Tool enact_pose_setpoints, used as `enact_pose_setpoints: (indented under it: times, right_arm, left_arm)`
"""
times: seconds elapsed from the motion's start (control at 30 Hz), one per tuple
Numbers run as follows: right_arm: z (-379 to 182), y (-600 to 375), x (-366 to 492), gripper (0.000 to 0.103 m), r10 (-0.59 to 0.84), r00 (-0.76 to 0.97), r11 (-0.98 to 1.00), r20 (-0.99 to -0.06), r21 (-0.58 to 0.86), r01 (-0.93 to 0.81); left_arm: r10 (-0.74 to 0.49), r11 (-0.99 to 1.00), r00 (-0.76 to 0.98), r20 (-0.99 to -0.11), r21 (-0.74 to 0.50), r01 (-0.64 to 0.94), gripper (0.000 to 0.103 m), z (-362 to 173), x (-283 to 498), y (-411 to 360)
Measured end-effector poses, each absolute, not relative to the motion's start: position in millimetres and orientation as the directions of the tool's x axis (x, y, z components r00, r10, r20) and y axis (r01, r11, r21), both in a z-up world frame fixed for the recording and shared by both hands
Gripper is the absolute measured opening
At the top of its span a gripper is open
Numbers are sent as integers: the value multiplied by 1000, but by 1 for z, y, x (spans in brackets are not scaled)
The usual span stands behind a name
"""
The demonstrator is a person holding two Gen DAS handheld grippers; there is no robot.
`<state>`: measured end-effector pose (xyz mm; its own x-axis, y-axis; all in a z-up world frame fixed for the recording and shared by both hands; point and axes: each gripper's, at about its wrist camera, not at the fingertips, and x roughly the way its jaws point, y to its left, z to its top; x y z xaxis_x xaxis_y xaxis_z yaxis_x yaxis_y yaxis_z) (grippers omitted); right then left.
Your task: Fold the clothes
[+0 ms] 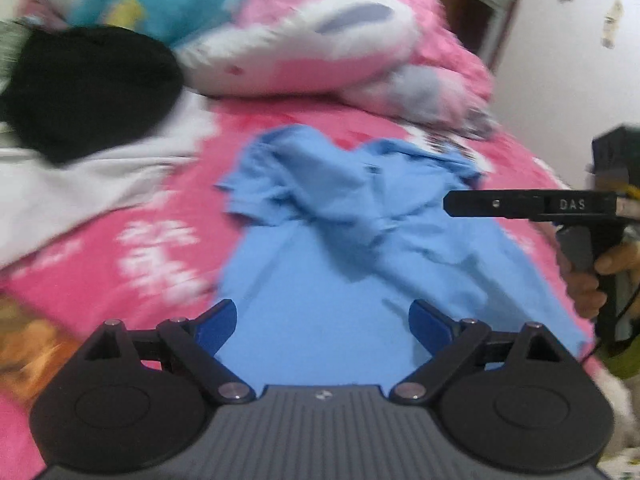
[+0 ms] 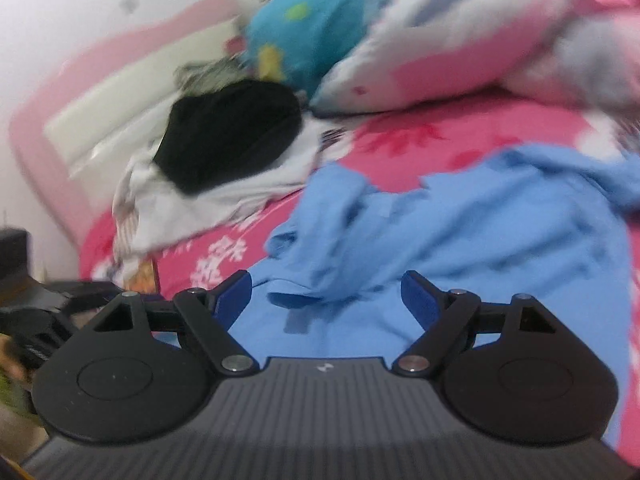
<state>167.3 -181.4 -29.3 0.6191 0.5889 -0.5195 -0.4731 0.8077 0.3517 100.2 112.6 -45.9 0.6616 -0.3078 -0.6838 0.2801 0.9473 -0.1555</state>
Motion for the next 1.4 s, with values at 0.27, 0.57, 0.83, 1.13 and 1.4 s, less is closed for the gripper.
enact_pose_setpoints:
  times: [0.27,0.57,0.83,1.13,1.4]
  right_arm:
    - [-66,-113,229,12,454,557,840,-696,127,-527]
    - [6,-134,365,11,352,778,934,-521,138,-330]
    - [-41,-147,426,61,158,728,987,-667,87,-135]
    - [19,-270,270,82,447,740,831,-503,540,-135]
    - [-11,-351,85,85,413,752,758,-515,651,30]
  left_arm:
    - [-140,990,731,-668,-84,113,61,-81,89,126]
    - [-91,994,746,-659,-19,104,56,-101,86,125]
    - [-67,994,762,-644,19,104,59,-102,79,117]
    - [-124,991,756,-643,-124,57,62,-94,64,145]
    - [-192,962,736,-649,-274,9,62,-91,60,167]
